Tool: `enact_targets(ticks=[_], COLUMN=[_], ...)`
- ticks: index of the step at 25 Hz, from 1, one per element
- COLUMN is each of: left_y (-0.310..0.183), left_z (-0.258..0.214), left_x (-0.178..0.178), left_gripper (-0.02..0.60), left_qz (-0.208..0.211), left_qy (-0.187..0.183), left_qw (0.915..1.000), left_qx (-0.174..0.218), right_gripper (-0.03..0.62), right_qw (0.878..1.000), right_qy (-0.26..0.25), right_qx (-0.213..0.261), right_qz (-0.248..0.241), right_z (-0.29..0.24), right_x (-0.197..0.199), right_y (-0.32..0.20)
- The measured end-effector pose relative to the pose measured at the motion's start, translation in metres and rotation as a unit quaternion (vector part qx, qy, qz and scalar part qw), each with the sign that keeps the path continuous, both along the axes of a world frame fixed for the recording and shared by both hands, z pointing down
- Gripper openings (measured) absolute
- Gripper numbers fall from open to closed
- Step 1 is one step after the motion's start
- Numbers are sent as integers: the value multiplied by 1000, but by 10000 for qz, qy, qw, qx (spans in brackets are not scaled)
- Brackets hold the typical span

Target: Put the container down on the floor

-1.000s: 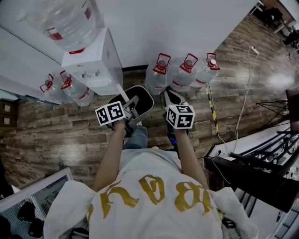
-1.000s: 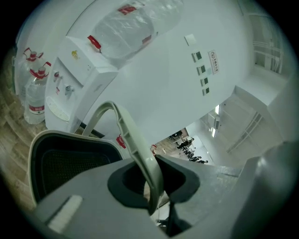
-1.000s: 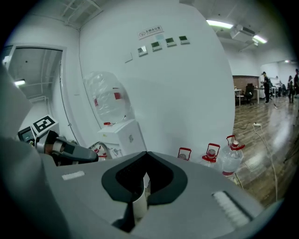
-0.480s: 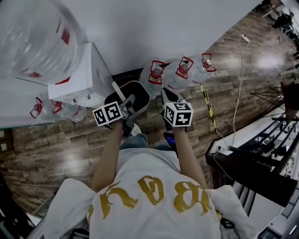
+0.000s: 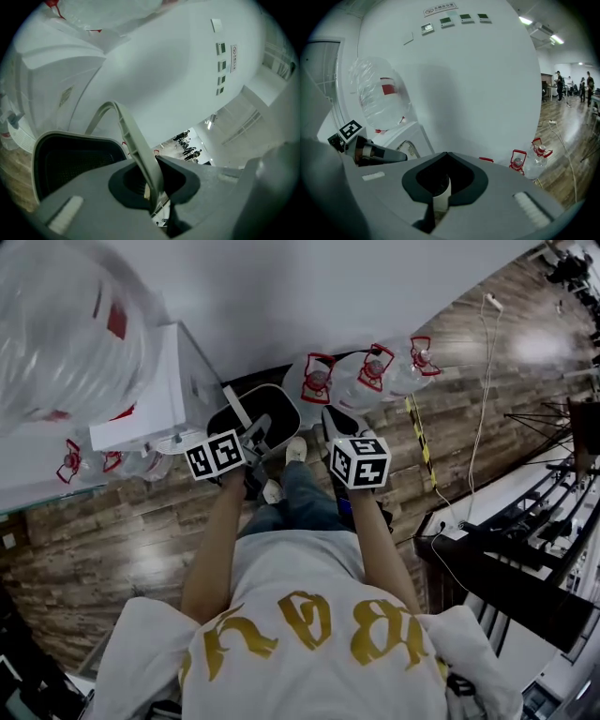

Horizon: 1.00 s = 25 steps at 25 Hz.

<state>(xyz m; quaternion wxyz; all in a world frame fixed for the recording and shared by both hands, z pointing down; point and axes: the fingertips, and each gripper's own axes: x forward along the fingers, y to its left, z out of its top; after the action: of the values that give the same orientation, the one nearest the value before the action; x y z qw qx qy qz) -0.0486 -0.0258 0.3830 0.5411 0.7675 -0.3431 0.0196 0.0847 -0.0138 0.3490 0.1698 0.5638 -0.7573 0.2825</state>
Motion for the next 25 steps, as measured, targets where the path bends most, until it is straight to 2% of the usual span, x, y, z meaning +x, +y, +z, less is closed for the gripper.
enact_targets(ticks=[4, 10, 15, 25], left_y=[-10, -25, -42, -65], left_z=[8, 17, 32, 74], left_x=[-7, -14, -16, -19], left_gripper=[44, 44, 43, 40], left_qz=[-82, -145, -89, -56], left_qy=[-72, -186, -272, -558], left_qw=[9999, 9995, 9993, 9970], left_qx=[-100, -196, -251, -542], right_gripper=[28, 28, 28, 28], right_qw=[9997, 9991, 9988, 9960], right_qy=[2, -119, -179, -128], right_qx=[-51, -221, -179, -637], right_qz=[-231, -332, -411, -610], right_z=[6, 22, 34, 76], right_x=[-16, -24, -33, -31], right_y=[-11, -29, -53, -69])
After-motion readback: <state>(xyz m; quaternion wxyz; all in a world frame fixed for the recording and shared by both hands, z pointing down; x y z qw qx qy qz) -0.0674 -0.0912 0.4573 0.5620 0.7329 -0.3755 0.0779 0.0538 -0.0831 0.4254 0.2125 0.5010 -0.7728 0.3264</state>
